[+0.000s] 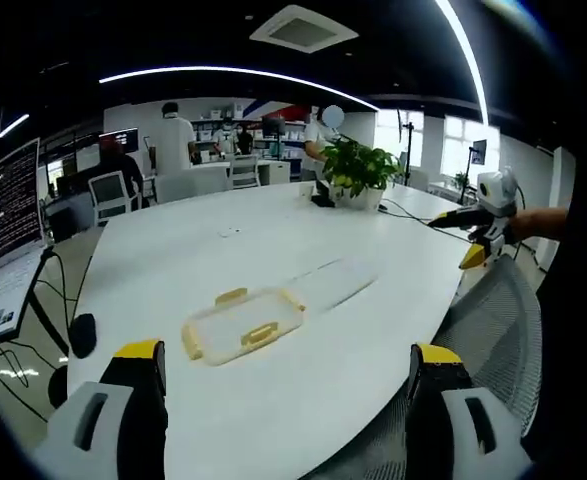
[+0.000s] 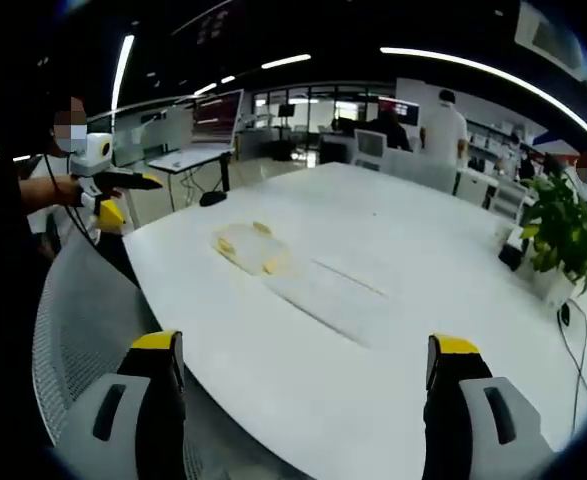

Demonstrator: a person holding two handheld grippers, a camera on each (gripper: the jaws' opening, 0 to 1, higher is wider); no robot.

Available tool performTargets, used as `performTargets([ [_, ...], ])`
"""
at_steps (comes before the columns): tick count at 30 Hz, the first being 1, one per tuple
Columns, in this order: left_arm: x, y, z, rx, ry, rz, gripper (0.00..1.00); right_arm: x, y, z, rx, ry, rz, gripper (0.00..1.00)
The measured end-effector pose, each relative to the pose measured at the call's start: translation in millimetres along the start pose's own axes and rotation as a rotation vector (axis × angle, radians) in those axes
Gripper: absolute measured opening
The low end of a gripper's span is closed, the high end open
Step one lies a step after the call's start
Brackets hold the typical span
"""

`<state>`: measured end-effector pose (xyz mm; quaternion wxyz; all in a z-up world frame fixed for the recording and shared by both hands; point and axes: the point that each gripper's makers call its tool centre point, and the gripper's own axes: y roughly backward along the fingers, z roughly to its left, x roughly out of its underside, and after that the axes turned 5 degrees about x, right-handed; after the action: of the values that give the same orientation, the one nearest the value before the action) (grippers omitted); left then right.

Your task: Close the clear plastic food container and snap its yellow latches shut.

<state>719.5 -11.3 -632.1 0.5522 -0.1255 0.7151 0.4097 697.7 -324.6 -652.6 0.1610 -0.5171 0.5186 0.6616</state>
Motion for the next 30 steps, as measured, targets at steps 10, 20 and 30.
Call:
performTargets([
  [10, -0.1, -0.1, -0.8, 0.002, -0.002, 0.001, 0.99, 0.9, -0.2, 1.2, -0.003, 0.004, 0.005, 0.99],
  [20, 0.0, 0.1, -0.8, 0.004, -0.002, 0.000, 0.99, 0.5, -0.5, 1.4, -0.005, 0.007, 0.006, 0.99],
  [30, -0.2, 0.6, -0.6, 0.002, -0.001, -0.003, 0.99, 0.6, -0.8, 1.5, -0.007, 0.011, 0.007, 0.99],
])
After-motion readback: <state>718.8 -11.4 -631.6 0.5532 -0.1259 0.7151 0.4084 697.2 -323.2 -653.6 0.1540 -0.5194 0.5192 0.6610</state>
